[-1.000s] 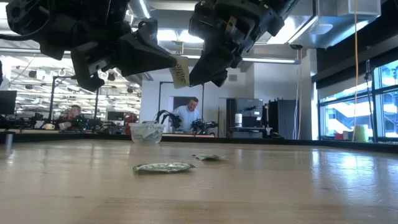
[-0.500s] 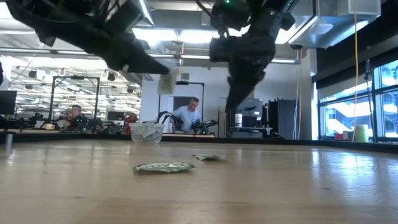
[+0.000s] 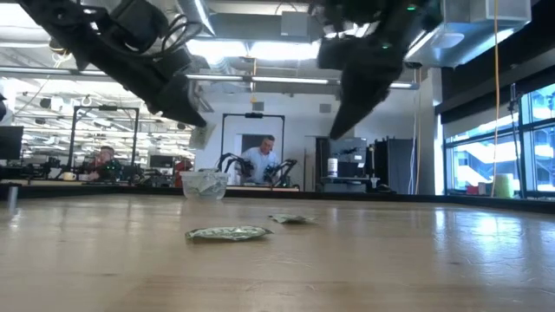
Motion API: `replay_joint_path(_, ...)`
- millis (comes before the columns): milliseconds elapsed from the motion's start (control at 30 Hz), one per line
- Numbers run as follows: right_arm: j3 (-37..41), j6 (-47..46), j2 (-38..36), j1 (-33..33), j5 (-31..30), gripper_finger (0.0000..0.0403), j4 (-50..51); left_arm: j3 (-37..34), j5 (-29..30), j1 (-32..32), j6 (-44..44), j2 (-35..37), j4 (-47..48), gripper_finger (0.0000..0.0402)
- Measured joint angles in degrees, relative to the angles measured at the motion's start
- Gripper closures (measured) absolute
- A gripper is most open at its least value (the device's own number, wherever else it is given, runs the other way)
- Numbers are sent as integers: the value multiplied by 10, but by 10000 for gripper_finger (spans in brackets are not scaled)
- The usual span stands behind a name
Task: Pick and place Stevia / Truvia into bins
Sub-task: Put the stevia packet into the transparent container
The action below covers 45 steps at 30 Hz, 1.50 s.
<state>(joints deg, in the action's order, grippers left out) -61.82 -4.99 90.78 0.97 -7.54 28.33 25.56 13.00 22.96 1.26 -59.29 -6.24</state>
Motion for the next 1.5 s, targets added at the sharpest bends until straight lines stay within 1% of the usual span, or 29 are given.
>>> replay_joint_path(67,41,-12,-38,0,0,273,-45,0,5,18,39,-1,1,398)
replay_joint_path(200,111,-24,-103,0,0,273,-125,0,34,39,120,-10,-7,398)
replay_joint_path(300,146,-24,-142,0,1,273,-179,0,45,48,168,-34,-22,398)
replay_joint_path(367,162,-24,-160,0,1,273,-196,0,47,50,214,-61,-35,398)
replay_joint_path(467,174,-24,-176,0,1,273,-215,4,85,45,274,-107,-53,398)
replay_joint_path(533,175,-24,-178,0,1,273,-214,18,107,44,292,-140,-57,398)
replay_joint_path(700,176,-24,-177,0,1,273,-213,58,116,43,317,-204,-59,398)
replay_joint_path(867,176,-25,-176,0,1,273,-208,80,115,41,330,-244,-56,398)
replay_joint_path(1000,176,-26,-176,0,2,273,-203,81,116,40,323,-255,-44,390)
replay_joint_path(1133,176,-26,-176,0,2,273,-200,82,110,40,297,-255,-13,359)
replay_joint_path(1267,176,-25,-176,0,2,273,-199,82,119,40,263,-250,-7,320)
replay_joint_path(1367,176,-30,-176,0,11,273,-199,81,118,39,242,-231,-8,299)
replay_joint_path(1500,176,-39,-176,0,42,273,-199,81,91,37,215,-186,-7,283)
